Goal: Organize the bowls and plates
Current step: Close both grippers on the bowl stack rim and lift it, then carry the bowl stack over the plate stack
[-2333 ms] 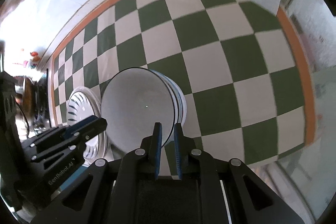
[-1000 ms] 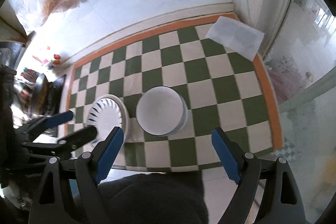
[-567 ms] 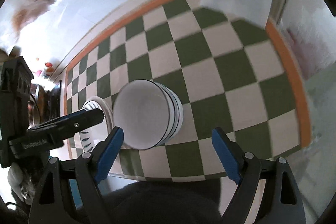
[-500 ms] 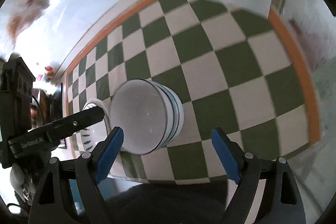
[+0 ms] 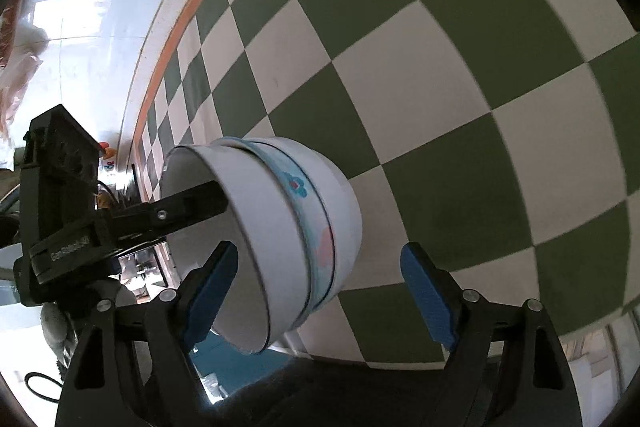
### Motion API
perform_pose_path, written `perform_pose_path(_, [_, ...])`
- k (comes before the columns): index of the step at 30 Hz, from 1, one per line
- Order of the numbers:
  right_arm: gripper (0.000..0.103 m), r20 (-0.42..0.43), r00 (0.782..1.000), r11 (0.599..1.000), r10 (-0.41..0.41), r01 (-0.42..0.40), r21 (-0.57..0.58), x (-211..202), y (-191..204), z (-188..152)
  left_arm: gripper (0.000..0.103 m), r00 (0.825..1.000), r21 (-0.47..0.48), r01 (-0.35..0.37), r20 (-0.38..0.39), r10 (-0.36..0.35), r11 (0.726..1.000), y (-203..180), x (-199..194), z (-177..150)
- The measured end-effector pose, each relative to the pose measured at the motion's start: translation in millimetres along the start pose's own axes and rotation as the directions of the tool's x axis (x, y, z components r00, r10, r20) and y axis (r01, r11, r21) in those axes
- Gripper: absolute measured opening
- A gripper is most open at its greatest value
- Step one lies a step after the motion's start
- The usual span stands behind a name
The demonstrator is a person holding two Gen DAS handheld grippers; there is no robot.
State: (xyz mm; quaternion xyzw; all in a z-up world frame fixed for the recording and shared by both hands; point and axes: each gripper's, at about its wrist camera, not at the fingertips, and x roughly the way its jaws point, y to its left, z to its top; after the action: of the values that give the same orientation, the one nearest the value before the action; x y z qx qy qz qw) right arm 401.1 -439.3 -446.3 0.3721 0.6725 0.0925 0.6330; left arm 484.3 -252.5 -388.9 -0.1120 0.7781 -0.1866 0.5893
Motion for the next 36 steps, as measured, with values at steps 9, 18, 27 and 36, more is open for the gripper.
perform_pose_path(9, [0.059, -0.077, 0.992, 0.995, 0.098, -0.100, -0.016, 38.7, -2.6, 19.1, 0.052, 0.997, 0.040, 0.083, 0.001, -0.083, 0.996, 5.6, 11.2, -0.3])
perform_pose_path(18, [0.057, -0.055, 0.991, 0.986, 0.125, -0.130, -0.106, 44.7, 5.4, 23.1, 0.052, 0.993, 0.042, 0.101, 0.059, -0.104, 0.994, 8.7, 4.9, -10.3])
perform_pose_path(27, [0.057, -0.104, 0.985, 0.981, 0.139, -0.151, -0.121, 54.2, 23.0, 34.5, 0.052, 0.992, 0.009, 0.090, 0.093, -0.090, 0.996, 11.2, -5.0, -16.8])
perform_pose_path(36, [0.057, -0.098, 0.985, 0.978, 0.142, -0.155, -0.141, 38.0, 38.6, 29.2, 0.052, 0.988, 0.014, 0.088, 0.125, -0.089, 0.996, 12.3, -29.5, -24.4])
